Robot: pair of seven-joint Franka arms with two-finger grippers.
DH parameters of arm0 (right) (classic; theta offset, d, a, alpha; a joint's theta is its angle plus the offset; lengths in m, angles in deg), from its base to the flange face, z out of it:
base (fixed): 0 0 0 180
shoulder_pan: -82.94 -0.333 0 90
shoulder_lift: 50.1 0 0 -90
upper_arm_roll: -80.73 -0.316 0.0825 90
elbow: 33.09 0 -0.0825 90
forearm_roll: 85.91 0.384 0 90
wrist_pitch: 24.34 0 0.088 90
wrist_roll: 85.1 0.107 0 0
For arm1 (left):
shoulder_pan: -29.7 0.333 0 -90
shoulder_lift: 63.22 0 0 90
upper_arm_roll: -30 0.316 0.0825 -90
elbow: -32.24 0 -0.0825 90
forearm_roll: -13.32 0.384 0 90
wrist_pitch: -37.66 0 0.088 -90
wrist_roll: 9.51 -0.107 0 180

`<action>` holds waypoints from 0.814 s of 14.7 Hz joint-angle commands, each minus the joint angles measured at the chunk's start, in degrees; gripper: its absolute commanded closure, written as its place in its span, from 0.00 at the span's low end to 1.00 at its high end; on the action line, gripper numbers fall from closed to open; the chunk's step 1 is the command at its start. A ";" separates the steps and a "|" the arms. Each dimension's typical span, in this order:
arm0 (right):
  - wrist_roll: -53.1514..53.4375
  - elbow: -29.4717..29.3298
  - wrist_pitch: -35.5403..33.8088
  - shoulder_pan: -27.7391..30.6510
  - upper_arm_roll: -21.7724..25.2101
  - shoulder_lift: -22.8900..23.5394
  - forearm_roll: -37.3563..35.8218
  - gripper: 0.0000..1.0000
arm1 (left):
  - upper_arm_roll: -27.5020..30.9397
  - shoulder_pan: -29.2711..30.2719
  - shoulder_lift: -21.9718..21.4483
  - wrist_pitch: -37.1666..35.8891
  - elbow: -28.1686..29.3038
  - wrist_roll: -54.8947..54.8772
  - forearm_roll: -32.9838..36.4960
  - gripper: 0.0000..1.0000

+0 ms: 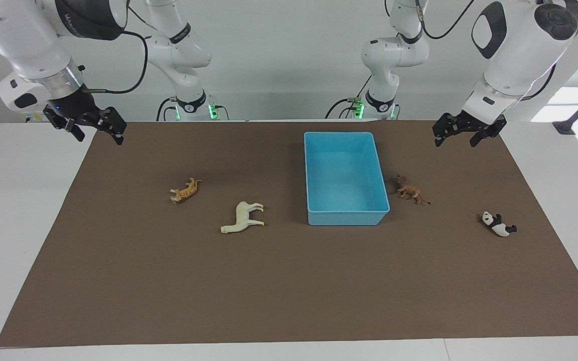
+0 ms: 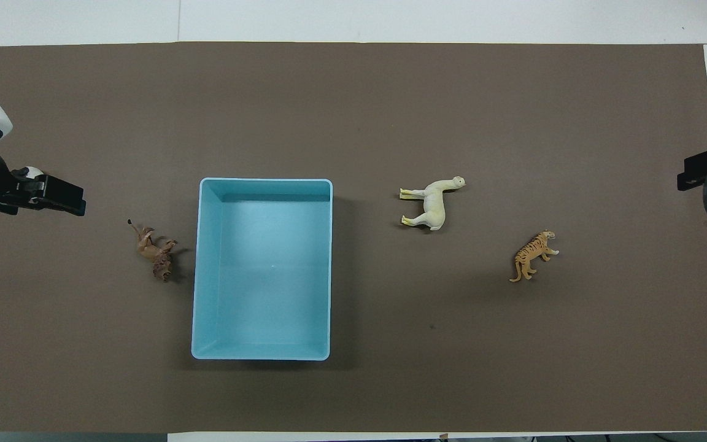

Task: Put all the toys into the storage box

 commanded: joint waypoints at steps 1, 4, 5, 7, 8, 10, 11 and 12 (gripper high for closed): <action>0.25 1.72 1.28 0.67 -0.68 -1.37 -0.08 0.00 | -0.39 -0.43 0.55 -3.58 -1.28 0.78 3.89 0.00; 1.73 1.63 1.02 0.67 -0.69 -1.37 0.18 0.00 | -0.65 -1.40 0.46 -3.34 -0.58 1.65 6.63 0.00; 2.26 1.63 1.19 0.67 -0.77 -1.37 0.53 0.00 | -0.65 -1.92 0.11 -2.91 0.38 3.74 7.08 0.00; 2.18 1.72 0.76 0.76 -0.77 -1.63 0.45 0.00 | -0.74 -2.72 0.20 -2.99 0.04 6.40 7.09 0.00; 2.00 1.72 0.67 1.11 -0.77 -1.64 0.45 0.00 | -0.66 -2.72 0.46 -2.81 -0.31 6.40 6.48 0.00; 2.26 1.63 0.75 1.28 -0.69 -1.81 0.45 0.00 | -0.57 -2.63 1.86 -1.85 -1.02 6.40 1.67 0.00; 2.09 1.63 0.75 1.29 -0.69 -1.81 0.54 0.00 | -0.39 -2.63 2.04 -0.72 -0.76 6.32 0.33 0.00; 2.35 1.63 0.75 1.20 -0.69 -1.99 0.54 0.00 | -0.48 -2.81 1.96 -0.27 -0.41 6.14 0.40 0.00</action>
